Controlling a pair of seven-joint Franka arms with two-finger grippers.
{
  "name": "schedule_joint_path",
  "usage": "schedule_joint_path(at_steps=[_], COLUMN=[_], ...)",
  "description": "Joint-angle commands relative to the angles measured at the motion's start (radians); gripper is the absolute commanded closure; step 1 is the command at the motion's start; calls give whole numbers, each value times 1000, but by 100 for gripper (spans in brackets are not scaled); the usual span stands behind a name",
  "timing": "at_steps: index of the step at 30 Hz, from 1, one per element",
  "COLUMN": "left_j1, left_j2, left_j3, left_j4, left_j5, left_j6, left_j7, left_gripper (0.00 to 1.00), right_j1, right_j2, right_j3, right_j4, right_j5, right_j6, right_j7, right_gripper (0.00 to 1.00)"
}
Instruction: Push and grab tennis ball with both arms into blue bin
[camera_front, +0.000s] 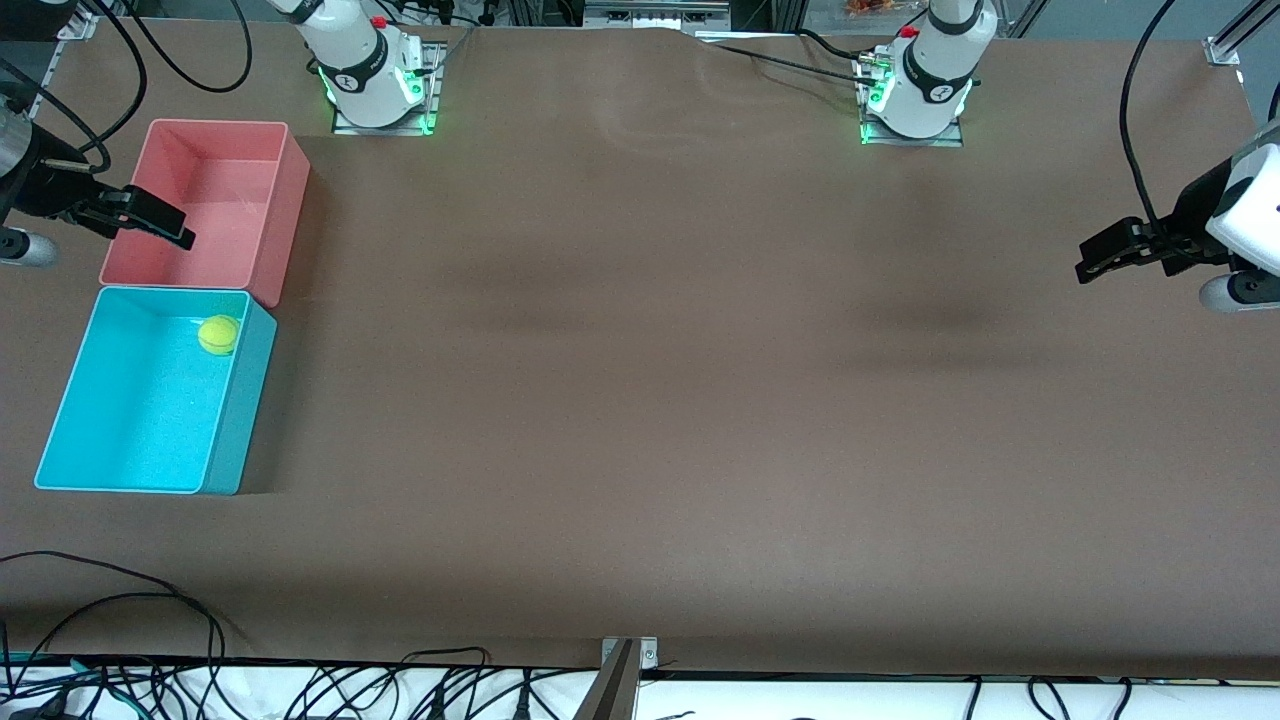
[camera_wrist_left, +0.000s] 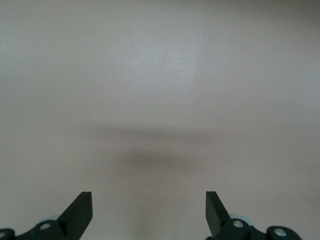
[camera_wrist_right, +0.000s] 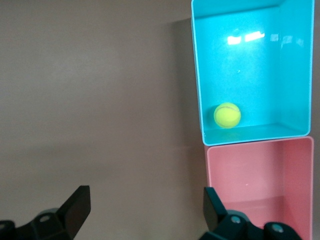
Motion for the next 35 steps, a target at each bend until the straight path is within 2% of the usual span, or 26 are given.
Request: schedule_joint_path(at_steps=[1, 35], left_j1=[-2, -2], left_j2=[-19, -19], left_j3=[8, 8], left_j4=[-15, -15], left_j5=[-21, -21], left_j6=[5, 5], left_j7=[25, 25], left_gripper=[0, 0], right_j1=[-22, -27], right_j2=[-6, 3], right_j3=[43, 43], right_j4=[22, 27], right_j5=[-29, -20], right_j6=[-42, -54], right_j7=[-21, -25], right_gripper=[0, 0])
